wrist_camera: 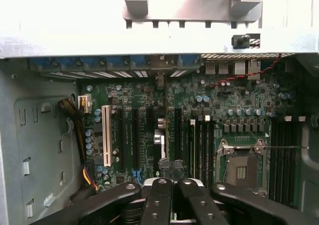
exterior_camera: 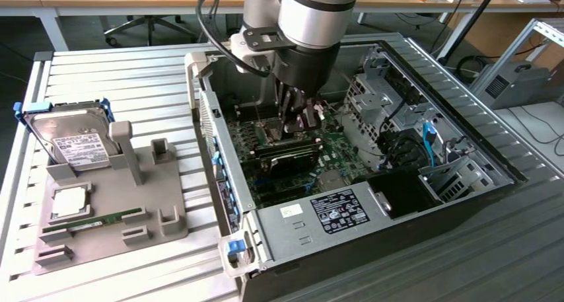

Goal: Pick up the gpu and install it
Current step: 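Press down on the gpu until it lock into place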

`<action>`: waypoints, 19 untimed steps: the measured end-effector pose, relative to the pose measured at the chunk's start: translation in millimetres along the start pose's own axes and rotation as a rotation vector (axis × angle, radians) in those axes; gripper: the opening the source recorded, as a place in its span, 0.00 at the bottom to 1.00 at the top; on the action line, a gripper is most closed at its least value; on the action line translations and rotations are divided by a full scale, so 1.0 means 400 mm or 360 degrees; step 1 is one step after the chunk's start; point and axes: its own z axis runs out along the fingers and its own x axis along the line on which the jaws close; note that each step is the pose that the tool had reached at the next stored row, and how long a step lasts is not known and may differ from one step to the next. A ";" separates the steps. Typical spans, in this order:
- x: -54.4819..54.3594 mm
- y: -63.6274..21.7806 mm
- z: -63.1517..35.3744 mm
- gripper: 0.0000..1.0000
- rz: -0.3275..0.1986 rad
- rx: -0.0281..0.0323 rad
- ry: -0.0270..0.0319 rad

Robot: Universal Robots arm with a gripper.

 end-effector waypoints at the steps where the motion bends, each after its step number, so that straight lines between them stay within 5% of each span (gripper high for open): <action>1: 0.000 0.000 0.005 0.11 0.0000 0.00001 -0.00001; 19: -0.003 0.000 0.089 0.11 0.0000 -0.00002 0.00003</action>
